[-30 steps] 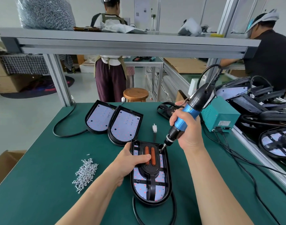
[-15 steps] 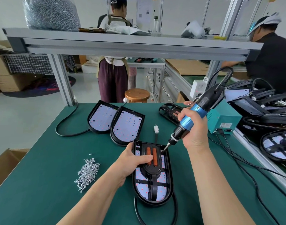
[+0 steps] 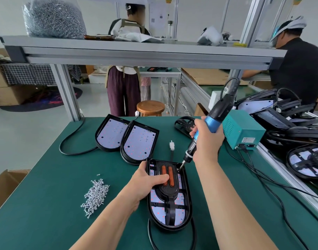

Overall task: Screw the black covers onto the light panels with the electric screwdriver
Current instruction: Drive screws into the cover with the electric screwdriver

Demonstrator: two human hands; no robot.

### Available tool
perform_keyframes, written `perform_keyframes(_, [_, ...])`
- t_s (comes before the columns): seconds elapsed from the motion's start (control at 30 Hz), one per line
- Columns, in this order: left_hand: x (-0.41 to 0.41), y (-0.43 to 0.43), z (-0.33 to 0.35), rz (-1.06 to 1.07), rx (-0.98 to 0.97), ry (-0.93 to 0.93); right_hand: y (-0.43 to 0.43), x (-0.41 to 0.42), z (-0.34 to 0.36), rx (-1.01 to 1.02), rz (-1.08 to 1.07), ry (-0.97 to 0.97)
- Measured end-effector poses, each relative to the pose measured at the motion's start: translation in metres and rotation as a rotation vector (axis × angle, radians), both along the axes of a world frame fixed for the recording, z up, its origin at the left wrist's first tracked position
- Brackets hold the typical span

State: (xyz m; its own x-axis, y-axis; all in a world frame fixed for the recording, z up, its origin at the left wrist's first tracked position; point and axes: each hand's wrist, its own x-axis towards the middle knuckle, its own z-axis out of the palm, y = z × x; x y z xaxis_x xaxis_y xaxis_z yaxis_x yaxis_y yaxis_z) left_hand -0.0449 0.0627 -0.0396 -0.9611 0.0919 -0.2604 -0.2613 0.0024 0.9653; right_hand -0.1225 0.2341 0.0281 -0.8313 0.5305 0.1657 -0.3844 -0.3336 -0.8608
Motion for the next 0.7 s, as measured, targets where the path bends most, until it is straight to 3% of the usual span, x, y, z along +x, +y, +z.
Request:
perform_keyframes(0.2, [0.001,0.002,0.002,0.028,-0.055,-0.001,0.0,-0.001,-0.003,-0.073,-0.15,-0.048])
perform_keyframes(0.53, [0.007,0.003,0.011,0.02,-0.161,-0.028,0.025,0.014,0.037,-0.163,0.058,0.16])
perform_keyframes(0.6, [0.013,0.006,0.018,0.09,-0.426,0.06,0.028,0.019,0.04,-0.263,0.091,0.144])
perform_keyframes(0.67, [0.02,0.009,0.032,0.242,-0.671,0.322,0.028,0.024,0.039,-0.39,0.153,0.114])
perform_keyframes(0.7, [0.022,0.011,0.041,0.283,-0.694,0.473,0.028,0.027,0.038,-0.447,0.18,0.091])
